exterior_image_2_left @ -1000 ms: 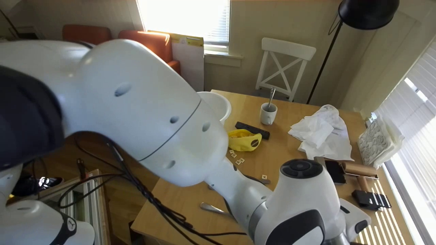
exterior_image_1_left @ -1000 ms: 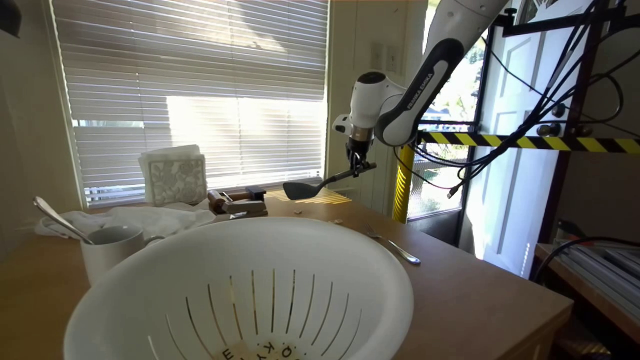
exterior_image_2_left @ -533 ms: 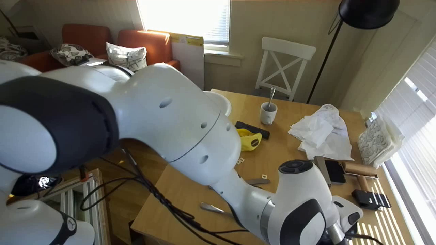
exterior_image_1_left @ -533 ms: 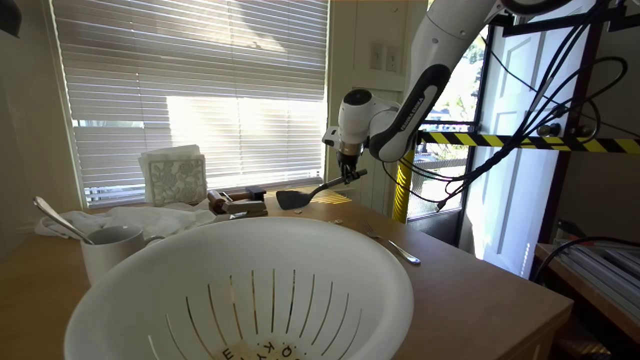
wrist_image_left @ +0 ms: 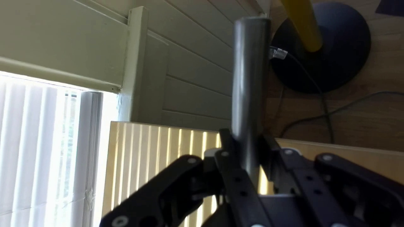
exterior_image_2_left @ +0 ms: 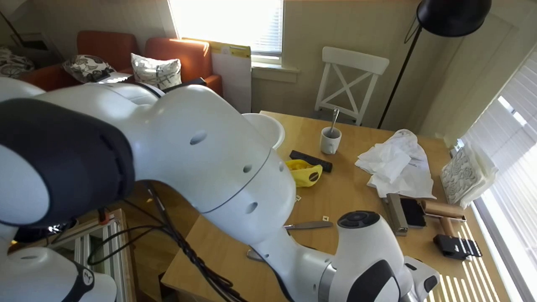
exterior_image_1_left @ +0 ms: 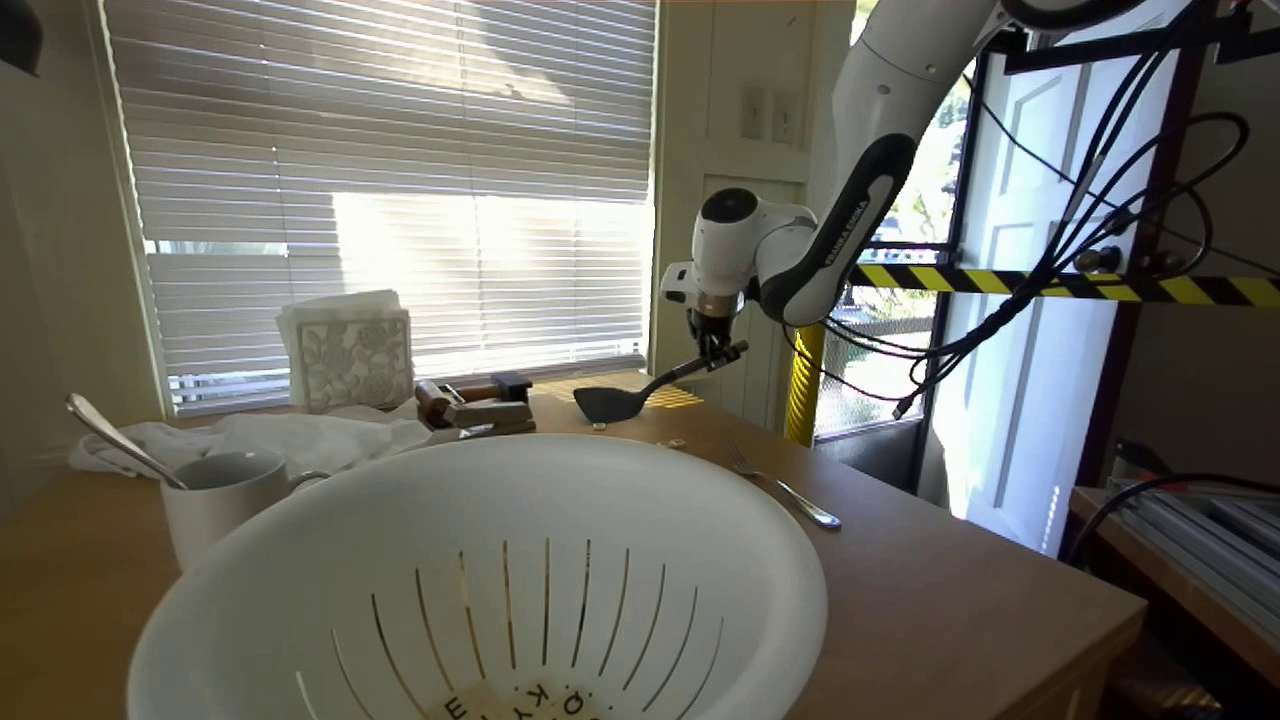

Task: Use the spatula to move the contents on the table to the left

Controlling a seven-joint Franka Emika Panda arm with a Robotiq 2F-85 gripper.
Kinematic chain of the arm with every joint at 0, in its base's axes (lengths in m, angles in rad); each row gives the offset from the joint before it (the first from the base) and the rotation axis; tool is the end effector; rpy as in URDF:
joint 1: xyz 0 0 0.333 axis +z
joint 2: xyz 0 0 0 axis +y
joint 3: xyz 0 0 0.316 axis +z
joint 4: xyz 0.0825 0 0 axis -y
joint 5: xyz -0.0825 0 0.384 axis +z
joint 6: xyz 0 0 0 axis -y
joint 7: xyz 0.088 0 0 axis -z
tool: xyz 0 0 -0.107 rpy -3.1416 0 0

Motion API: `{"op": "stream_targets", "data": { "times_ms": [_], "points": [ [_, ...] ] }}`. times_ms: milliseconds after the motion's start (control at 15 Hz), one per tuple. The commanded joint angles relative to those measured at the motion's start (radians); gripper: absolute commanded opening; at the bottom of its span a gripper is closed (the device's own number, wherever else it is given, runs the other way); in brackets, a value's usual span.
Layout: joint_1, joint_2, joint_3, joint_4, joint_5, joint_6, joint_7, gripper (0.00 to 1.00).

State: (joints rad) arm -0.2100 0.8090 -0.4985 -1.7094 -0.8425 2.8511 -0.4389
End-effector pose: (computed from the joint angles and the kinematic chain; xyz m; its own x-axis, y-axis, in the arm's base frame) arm 0.5754 -0.3828 0.1844 0.7719 0.5277 -0.3547 0.6244 -0.5242 0.5791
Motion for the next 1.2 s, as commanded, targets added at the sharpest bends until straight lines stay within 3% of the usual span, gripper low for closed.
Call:
{"op": "stream_targets", "data": {
  "times_ms": [0,267,533,800,1133],
  "points": [
    [-0.012,-0.087,0.022,-0.081,-0.118,-0.006,-0.012,0.06],
    [-0.021,-0.128,0.046,-0.105,-0.202,-0.032,0.0,0.06],
    [-0.019,-0.119,0.049,-0.053,-0.213,-0.145,0.069,0.06],
    [-0.056,-0.099,0.119,-0.007,-0.161,-0.222,0.084,0.06],
    [-0.087,-0.089,0.212,0.001,-0.124,-0.23,0.074,0.06]
  ]
}}
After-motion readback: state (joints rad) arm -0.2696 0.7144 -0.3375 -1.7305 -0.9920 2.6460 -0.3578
